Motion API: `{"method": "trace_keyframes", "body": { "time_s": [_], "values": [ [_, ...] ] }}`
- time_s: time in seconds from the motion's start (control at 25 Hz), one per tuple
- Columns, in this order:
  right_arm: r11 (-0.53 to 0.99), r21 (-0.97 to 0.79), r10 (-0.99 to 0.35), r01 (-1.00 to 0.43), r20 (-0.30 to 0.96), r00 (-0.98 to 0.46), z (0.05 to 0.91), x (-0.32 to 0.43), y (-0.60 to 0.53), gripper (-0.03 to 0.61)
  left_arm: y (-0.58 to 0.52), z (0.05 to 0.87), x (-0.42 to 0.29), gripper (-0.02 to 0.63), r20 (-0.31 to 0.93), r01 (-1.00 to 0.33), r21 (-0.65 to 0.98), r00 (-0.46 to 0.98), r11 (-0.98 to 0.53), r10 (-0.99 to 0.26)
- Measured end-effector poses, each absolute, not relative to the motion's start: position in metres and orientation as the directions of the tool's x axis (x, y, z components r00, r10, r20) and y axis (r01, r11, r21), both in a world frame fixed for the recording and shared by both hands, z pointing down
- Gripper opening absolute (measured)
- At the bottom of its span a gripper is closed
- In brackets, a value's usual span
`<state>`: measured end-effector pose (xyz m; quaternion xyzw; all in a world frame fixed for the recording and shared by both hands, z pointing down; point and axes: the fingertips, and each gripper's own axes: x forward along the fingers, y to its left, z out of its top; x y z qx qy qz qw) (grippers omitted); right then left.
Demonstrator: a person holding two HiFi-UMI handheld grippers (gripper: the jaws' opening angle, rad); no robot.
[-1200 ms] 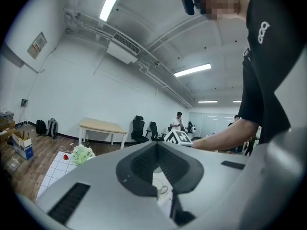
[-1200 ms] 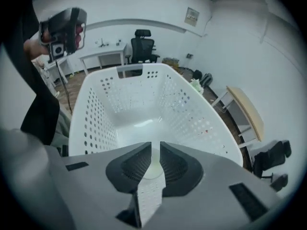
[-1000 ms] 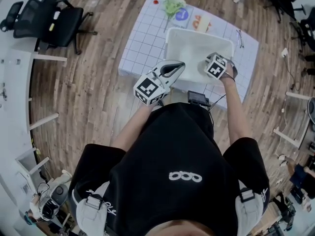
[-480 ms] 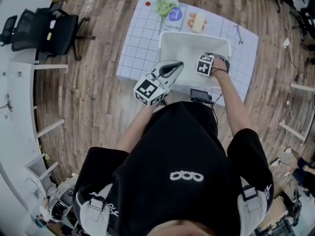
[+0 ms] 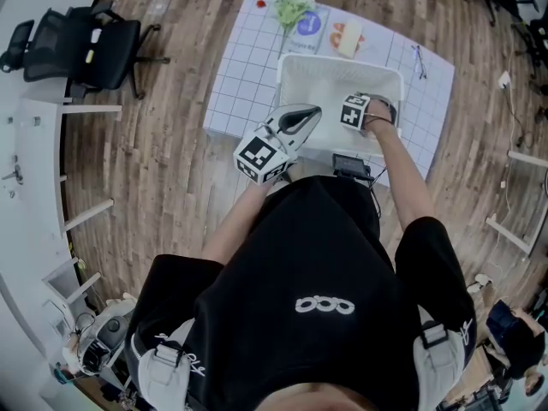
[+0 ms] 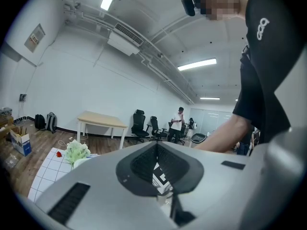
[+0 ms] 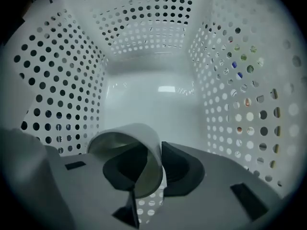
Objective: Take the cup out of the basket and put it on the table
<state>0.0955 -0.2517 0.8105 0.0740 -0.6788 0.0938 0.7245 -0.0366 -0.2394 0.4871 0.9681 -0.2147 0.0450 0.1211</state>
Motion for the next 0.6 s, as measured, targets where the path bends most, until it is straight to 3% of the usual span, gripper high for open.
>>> {"method": "trace_keyframes", "body": {
  "time_s": [0.16,0.6],
  "values": [
    [0.971,-0.004,0.017,-0.238,0.999,0.051,0.816,0.099,-0.256,0.049,-0.239,0.489,-0.038,0.008,0.144,-0.445,0.217,0.895,-0.869,-0.422],
    [0.95,0.012,-0.007,-0.313,1.0,0.017,0.787,0.087,-0.251,0.047,-0.227,0.491,-0.062,0.008,0.134,-0.508,0.221,0.861,-0.833,-0.49]
  ]
}}
